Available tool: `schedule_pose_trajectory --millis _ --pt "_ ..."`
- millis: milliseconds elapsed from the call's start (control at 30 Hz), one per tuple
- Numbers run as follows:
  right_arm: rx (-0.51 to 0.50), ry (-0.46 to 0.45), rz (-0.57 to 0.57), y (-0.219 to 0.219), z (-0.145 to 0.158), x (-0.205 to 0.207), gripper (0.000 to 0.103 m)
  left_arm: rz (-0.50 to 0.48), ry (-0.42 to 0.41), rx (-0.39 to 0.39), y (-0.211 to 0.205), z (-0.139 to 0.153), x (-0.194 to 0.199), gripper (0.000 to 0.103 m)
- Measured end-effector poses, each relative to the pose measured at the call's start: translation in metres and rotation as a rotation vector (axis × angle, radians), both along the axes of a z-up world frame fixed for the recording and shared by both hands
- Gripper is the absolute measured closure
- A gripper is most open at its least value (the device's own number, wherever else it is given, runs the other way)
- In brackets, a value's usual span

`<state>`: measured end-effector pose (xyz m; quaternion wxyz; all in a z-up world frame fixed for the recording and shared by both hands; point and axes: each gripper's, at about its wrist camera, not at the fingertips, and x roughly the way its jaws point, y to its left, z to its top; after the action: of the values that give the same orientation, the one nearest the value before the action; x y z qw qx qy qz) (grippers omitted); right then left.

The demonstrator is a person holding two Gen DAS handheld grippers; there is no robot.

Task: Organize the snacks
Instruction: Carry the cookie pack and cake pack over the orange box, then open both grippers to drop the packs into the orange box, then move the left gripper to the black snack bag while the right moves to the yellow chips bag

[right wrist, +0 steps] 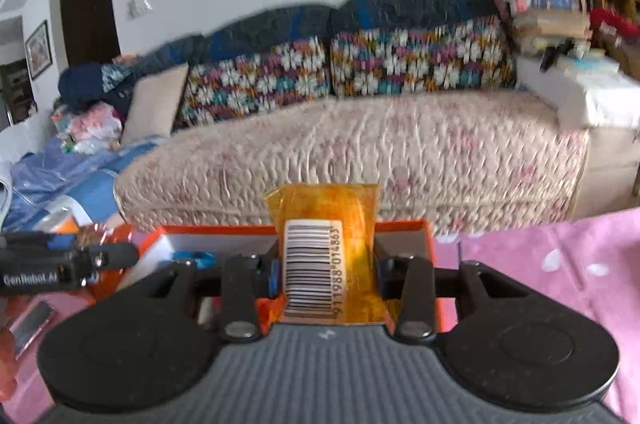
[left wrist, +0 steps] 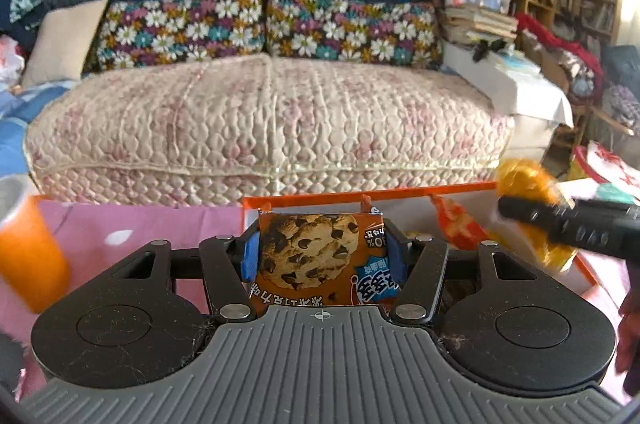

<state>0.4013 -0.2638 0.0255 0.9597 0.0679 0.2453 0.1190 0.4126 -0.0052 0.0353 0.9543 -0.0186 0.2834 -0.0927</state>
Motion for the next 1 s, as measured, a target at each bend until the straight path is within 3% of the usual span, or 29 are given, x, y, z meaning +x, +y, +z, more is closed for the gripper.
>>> schedule_pose_trajectory --millis 133,233,267,333,367,400,433,500,567,667,733,800,900,1000 --pt "-0.016 0.063 0.041 0.015 -0.033 0.028 0.058 -0.012 0.063 0.036 -0.009 -0.036 0.032 0.071" --pt "0.031 0.065 0.046 0.015 -0.04 0.027 0.051 -0.04 0.02 0.137 -0.02 -0.051 0.024 0.065" --pt "0.039 0.068 0.042 0.014 -0.039 0.027 0.045 -0.054 0.012 0.16 -0.024 -0.051 0.02 0.064" --pt "0.056 0.053 0.051 0.012 -0.033 0.018 0.038 -0.069 -0.02 0.17 -0.025 -0.043 0.003 0.056" --pt "0.06 0.03 0.046 0.011 -0.026 0.01 0.024 -0.075 -0.059 0.163 -0.022 -0.035 -0.01 0.051" --pt "0.058 -0.017 0.033 0.008 -0.017 -0.007 0.005 -0.078 -0.095 0.153 -0.019 -0.028 -0.024 0.037" --pt "0.054 -0.064 0.011 0.003 -0.01 -0.026 0.001 -0.075 -0.127 0.142 -0.016 -0.021 -0.039 0.03" --pt "0.046 -0.109 -0.012 -0.008 -0.004 -0.062 0.001 -0.081 -0.164 0.115 -0.009 -0.013 -0.073 0.03" --pt "0.043 -0.095 -0.023 -0.021 -0.009 -0.098 0.001 -0.102 -0.153 0.084 -0.006 -0.014 -0.105 0.03" --pt "0.035 0.001 -0.07 -0.041 -0.032 -0.15 0.001 -0.145 -0.073 0.075 -0.013 -0.035 -0.138 0.03" --pt "0.073 0.072 -0.134 -0.058 -0.051 -0.182 0.001 -0.162 -0.026 0.121 -0.027 -0.054 -0.15 0.031" --pt "0.181 0.128 -0.212 -0.079 -0.07 -0.212 0.0 -0.184 0.011 0.183 -0.048 -0.07 -0.152 0.038" --pt "0.302 0.207 -0.283 -0.102 -0.087 -0.224 0.0 -0.194 0.013 0.236 -0.078 -0.077 -0.142 0.039" --pt "0.331 0.181 -0.285 -0.112 -0.079 -0.226 0.0 -0.162 0.042 0.207 -0.101 -0.078 -0.119 0.044"
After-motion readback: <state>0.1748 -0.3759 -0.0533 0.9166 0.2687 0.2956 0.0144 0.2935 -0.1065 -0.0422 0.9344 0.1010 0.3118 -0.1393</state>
